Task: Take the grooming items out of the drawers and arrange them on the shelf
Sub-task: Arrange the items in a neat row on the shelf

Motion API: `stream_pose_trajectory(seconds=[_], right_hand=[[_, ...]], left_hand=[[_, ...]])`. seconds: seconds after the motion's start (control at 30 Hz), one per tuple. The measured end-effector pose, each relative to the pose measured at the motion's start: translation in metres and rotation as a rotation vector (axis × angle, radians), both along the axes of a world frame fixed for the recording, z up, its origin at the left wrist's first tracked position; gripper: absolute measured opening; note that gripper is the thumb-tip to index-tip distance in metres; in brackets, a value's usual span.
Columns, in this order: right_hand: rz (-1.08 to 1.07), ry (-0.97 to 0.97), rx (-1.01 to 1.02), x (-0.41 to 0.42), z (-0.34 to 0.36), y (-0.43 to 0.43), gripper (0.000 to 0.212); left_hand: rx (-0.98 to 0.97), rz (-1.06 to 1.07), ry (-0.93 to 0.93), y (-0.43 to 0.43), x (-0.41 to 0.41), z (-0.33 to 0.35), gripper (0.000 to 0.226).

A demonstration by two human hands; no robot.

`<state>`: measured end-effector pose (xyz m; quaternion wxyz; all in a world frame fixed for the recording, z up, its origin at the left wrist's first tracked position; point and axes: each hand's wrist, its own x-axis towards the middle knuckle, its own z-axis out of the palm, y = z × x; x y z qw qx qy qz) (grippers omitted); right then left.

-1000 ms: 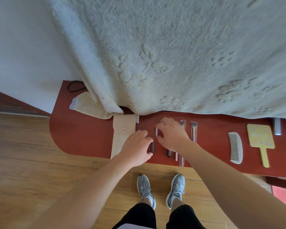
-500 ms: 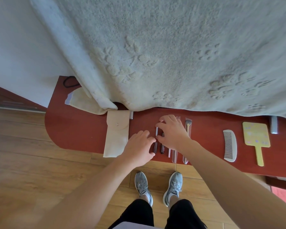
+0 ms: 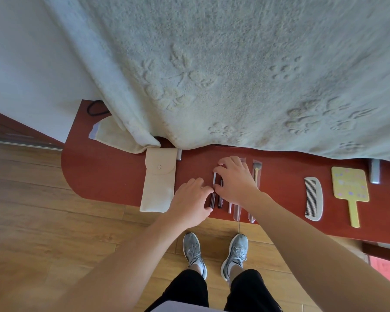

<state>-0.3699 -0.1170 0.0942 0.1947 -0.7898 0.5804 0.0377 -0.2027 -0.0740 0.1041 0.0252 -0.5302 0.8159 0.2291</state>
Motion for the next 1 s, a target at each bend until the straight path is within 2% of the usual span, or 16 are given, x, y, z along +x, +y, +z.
stream_pose_trajectory(seconds=[1.0], right_hand=[[0.019, 0.038, 0.005, 0.0043, 0.0026, -0.0010, 0.051]], left_hand=[[-0.022, 0.007, 0.020, -0.0003, 0.0029, -0.0010, 0.047]])
